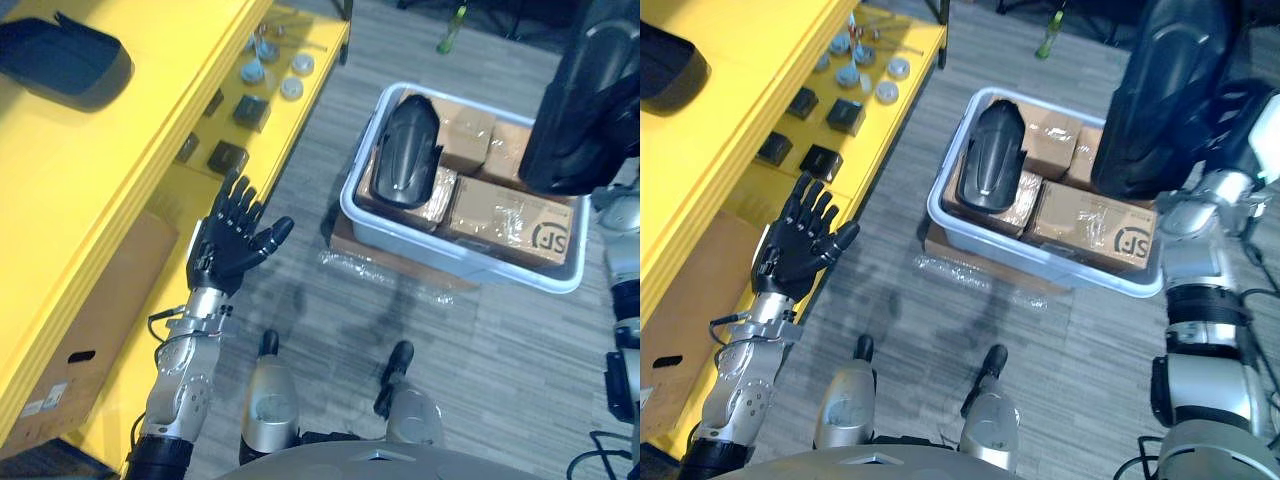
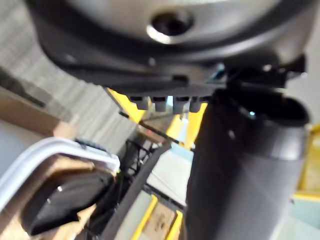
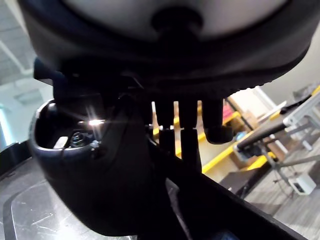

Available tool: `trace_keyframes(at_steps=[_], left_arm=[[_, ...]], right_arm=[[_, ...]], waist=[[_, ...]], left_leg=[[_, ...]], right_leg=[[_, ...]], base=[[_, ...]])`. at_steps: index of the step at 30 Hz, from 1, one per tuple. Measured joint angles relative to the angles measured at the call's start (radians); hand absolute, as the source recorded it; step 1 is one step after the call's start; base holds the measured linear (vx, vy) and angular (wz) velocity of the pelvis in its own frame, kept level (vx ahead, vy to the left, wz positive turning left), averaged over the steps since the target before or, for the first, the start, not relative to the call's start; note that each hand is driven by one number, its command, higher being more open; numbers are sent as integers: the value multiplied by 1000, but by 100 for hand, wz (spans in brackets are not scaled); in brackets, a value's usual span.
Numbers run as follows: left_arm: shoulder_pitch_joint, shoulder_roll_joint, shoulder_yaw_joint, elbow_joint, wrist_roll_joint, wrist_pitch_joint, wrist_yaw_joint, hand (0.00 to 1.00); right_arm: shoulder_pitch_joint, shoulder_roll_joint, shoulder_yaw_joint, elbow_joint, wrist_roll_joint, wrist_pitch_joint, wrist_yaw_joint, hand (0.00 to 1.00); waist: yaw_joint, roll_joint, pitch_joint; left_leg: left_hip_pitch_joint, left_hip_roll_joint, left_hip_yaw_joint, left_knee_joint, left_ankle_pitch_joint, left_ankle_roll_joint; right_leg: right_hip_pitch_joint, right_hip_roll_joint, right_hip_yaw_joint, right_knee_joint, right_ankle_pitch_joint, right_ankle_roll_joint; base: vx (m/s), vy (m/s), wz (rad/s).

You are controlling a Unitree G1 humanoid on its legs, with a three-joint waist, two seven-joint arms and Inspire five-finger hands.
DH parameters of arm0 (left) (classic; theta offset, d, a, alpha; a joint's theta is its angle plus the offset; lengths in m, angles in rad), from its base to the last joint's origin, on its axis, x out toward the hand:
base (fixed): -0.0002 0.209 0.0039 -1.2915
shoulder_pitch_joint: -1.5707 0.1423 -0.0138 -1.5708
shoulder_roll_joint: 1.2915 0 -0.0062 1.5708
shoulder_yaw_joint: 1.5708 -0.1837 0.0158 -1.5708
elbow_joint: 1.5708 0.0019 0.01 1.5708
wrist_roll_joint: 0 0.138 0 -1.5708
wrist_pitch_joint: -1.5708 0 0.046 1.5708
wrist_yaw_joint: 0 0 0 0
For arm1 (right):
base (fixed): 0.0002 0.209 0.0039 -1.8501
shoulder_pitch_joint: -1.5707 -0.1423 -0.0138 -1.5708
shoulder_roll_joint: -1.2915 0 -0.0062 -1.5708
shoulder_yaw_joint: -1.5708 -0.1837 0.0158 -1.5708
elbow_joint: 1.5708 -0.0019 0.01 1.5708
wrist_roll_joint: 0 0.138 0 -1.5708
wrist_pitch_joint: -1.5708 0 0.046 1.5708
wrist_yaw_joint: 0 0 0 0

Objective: Walk over and take three plastic housings, then place them on the shelf

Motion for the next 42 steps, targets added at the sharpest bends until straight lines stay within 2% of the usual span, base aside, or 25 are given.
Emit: trace_keyframes(at_steps=[2,5,8,12,17,20,32,38,42], left_arm=[[-50,3,-53,-5,11,33,-9,100],[-111,5,-134,-4,15,88,-10,100],[-153,-3,-212,32,15,117,-3,100],[-192,-23,-261,69,16,140,1,100],[-265,-44,-363,95,72,174,50,100],[-272,-75,-408,131,128,176,111,100],[-283,-103,-440,145,146,172,289,100],[-334,-115,-443,187,121,147,334,100],[-341,-134,-439,219,38,128,340,100]], right_arm=[[4,42,0,0,-23,-10,0,0],[6,84,0,-12,-24,-40,-1,0],[18,114,0,-49,-26,-72,-12,0],[46,153,-1,-133,-26,-114,-41,0],[96,282,15,-257,-67,-159,-47,0],[147,329,47,-309,-95,-170,-41,0],[205,425,149,-325,-183,-178,42,0],[237,446,232,-325,-187,-201,78,0],[243,467,258,-323,-213,-215,99,0]], waist=[[-9,-9,-40],[-28,-23,-64],[-47,-31,-94],[-68,-33,-119],[-82,-34,-153],[-82,-34,-185],[-104,-35,-212],[-97,-37,-219],[-96,-45,-228]], left_leg=[[10,2,11,-16,4,-4],[38,11,19,-45,16,-10],[62,16,36,-74,21,-13],[90,16,53,-91,22,-13],[138,16,80,-109,22,-13],[147,14,87,-113,22,-13],[169,13,87,-131,32,-13],[182,12,86,-135,32,-13],[185,12,86,-146,39,-11]], right_leg=[[1,3,4,-13,1,1],[16,13,7,-27,2,1],[18,19,24,-31,2,1],[21,19,37,-32,3,2],[42,19,58,-34,3,3],[53,19,58,-50,4,4],[70,19,57,-51,6,6],[86,19,55,-53,6,7],[84,19,54,-54,6,7]], base=[[6,3,-9],[25,-7,-7],[36,0,-17],[50,27,-13],[8,23,-11],[-33,17,-6],[-10,5,0],[-5,4,0],[0,0,0]])
